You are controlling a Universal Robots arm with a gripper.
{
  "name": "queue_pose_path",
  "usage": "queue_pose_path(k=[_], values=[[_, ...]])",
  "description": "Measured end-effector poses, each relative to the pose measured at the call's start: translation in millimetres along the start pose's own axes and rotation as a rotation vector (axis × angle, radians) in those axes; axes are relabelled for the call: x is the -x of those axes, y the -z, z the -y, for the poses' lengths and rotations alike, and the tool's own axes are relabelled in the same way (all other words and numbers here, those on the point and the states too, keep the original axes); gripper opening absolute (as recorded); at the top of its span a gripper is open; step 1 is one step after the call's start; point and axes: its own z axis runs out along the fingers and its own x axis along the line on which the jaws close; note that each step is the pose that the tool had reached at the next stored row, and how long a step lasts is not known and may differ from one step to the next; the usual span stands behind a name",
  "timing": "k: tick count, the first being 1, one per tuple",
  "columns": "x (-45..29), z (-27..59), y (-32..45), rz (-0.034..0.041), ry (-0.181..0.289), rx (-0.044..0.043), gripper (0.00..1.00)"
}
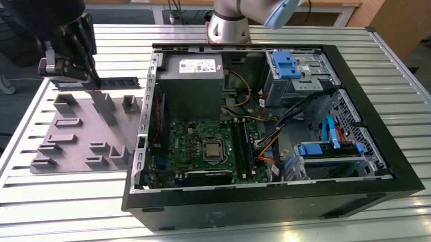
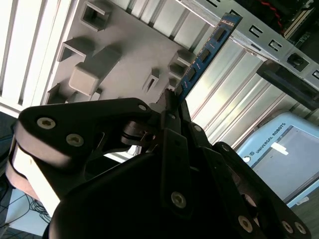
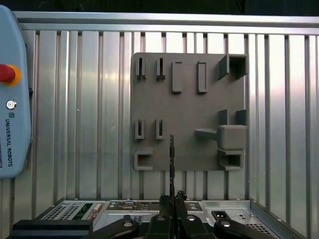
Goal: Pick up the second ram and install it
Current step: 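Pick up the second ram and move it above second insertion slot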
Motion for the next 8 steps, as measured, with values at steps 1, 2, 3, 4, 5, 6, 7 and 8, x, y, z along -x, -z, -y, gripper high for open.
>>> queue_pose_path(k=[1, 2, 3, 4, 5, 6, 7, 8], values=[[0.0, 0.6, 0.0, 0.0, 0.0, 0.0, 0.14], [0.0, 1.2, 0.0, 0.0, 0.0, 0.0, 0.14], [0.0, 1.8, -0.1, 0.0, 0.0, 0.0, 0.14], [0.0, 2.4, -0.2, 0.0, 0.0, 0.0, 0.14], [0.0, 3.0, -0.2, 0.0, 0.0, 0.0, 0.14], [0.1, 3.6, -0.2, 0.0, 0.0, 0.0, 0.14], [0.0, 4.2, -0.3, 0.0, 0.0, 0.0, 0.14], [0.1, 4.8, -0.3, 0.0, 0.0, 0.0, 0.14]])
